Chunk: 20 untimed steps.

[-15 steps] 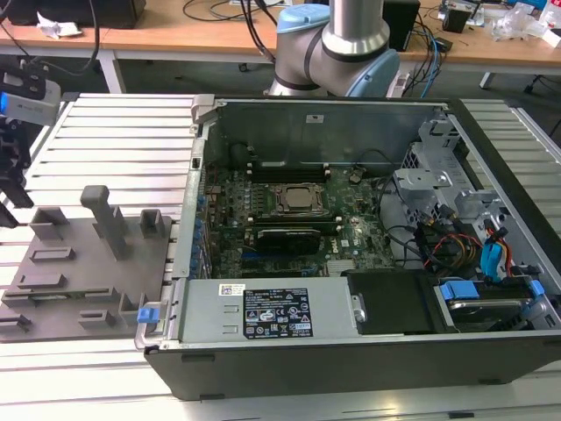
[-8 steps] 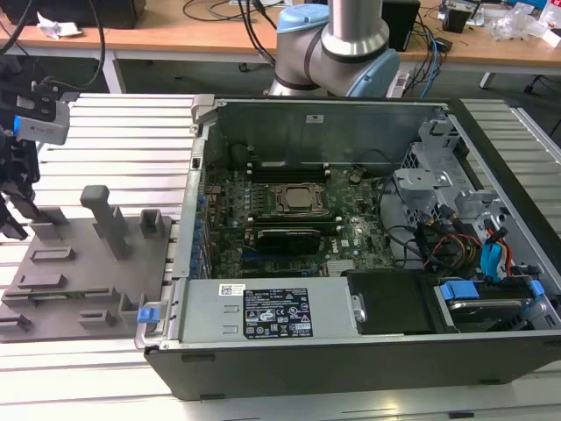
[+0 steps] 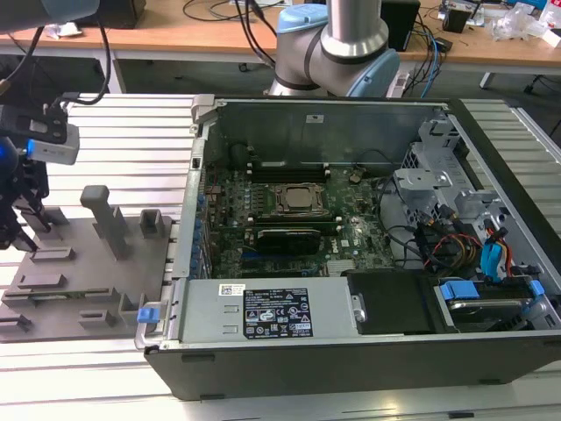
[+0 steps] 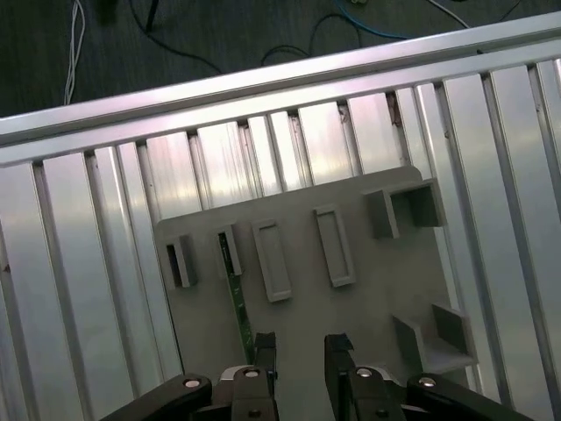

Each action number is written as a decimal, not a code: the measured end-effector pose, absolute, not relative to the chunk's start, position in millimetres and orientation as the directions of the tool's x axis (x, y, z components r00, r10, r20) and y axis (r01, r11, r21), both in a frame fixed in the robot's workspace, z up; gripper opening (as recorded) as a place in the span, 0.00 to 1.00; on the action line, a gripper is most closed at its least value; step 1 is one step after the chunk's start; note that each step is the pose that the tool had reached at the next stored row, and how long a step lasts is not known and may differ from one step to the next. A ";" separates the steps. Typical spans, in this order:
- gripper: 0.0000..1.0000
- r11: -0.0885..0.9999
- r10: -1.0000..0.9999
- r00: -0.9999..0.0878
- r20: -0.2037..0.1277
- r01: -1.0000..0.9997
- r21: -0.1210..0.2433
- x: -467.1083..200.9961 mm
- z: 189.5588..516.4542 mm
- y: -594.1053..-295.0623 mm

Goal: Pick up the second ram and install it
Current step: 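Pick up the second ram and move it above second insertion slot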

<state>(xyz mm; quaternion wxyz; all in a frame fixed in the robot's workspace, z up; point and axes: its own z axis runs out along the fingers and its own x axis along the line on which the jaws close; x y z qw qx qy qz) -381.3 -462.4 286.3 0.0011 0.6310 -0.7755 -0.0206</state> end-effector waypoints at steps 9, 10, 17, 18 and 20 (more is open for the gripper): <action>0.36 0.204 -0.979 -0.205 -0.024 -0.978 0.034 -381.4 270.3 -462.4; 0.36 0.204 -0.979 -0.205 -0.024 -0.978 0.034 -381.4 269.9 -462.4; 0.36 0.204 -0.979 -0.204 -0.024 -0.978 0.033 -381.3 265.4 -462.4; 0.36 0.204 -0.979 -0.204 -0.024 -0.978 0.033 -381.4 264.1 -462.4; 0.36 0.193 -0.981 -0.194 -0.023 -0.981 0.034 -381.4 262.2 -462.4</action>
